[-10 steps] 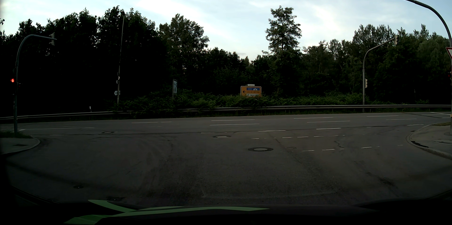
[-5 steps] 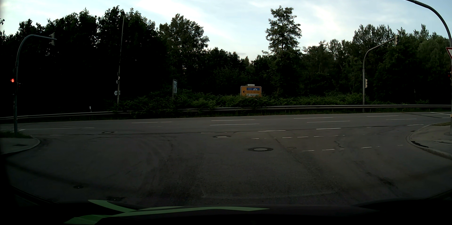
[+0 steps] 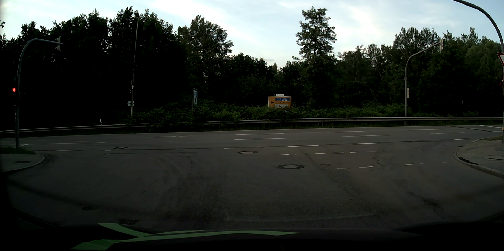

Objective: Follow the waypoints while adhering to traffic rules and regulations

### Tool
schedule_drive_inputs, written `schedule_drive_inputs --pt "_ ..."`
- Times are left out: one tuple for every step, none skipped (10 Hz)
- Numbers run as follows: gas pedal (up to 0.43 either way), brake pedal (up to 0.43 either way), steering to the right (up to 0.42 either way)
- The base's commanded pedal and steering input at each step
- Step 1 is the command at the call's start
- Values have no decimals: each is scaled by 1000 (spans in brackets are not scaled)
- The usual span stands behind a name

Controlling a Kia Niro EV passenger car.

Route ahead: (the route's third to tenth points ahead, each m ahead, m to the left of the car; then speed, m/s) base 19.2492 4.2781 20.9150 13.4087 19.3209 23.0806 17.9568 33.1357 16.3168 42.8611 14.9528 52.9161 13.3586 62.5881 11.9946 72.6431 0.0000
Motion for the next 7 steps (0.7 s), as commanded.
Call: schedule_drive_inputs --pt "0 329 -18" --pt "0 329 -18" --pt "0 329 -18" --pt "0 329 -18" --pt "0 329 -18" --pt "0 329 -18" --pt "0 329 -18"
